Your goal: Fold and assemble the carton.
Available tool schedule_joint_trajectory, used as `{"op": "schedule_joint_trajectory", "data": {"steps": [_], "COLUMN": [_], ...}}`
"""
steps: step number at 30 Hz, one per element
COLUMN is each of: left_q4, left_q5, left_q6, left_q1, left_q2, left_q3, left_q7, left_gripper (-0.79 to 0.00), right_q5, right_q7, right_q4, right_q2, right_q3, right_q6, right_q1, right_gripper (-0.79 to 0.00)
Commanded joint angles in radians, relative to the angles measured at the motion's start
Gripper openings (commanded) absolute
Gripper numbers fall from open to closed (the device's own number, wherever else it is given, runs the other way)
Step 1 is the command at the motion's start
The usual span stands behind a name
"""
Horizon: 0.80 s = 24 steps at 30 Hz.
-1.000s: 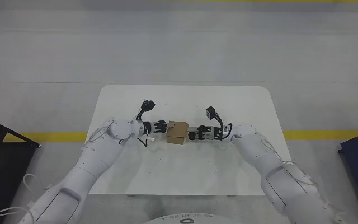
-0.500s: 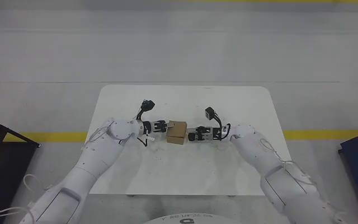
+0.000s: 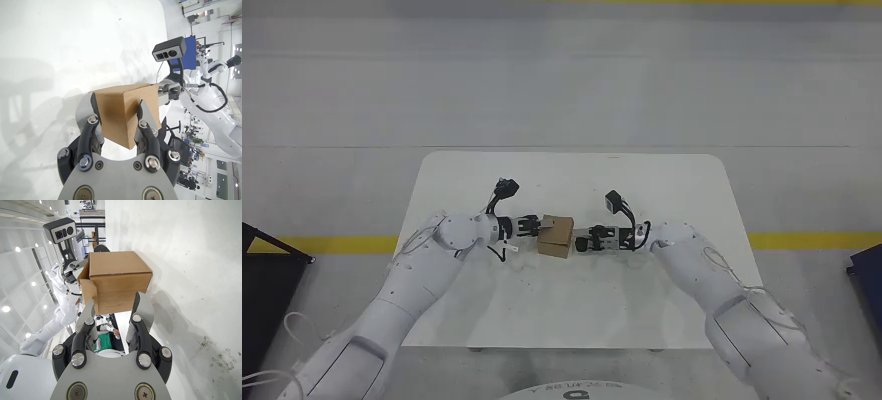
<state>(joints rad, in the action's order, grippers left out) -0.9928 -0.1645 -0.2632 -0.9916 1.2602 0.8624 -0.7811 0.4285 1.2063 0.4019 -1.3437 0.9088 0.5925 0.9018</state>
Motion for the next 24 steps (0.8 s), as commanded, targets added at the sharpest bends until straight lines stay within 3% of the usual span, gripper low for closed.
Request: {"op": "schedule_joint_trajectory", "data": {"steps": [1,8,19,24], "left_q4": [-0.001,-0.003,-0.006,-0.007], "left_q5": [-0.001,0.0,-0.002,-0.002], "left_q6": [0.0,-0.005,-0.007,-0.008], "left_q1": [-0.001,-0.003,-0.004,-0.006], "left_q2": [0.0,0.0,0.001,0.001], "left_q3": [0.001,0.005,0.008,0.01], "left_q7": [0.0,-0.002,-0.006,-0.006], "left_gripper": [-0.369,-0.222,-0.219,-0.225], "right_q5": [-0.002,-0.01,-0.019,0.045], "right_q7": [-0.001,-0.003,-0.013,0.018], "right_q4": [0.001,0.005,0.009,-0.024], "right_q2": [-0.001,-0.003,-0.006,0.007], "right_q3": [0.0,0.0,0.002,0.042], "right_q6": [-0.001,-0.006,-0.011,0.004], "right_q1": [0.0,0.0,0.0,-0.001], "right_gripper": [-0.372,-0.36,-0.369,-0.394]}}
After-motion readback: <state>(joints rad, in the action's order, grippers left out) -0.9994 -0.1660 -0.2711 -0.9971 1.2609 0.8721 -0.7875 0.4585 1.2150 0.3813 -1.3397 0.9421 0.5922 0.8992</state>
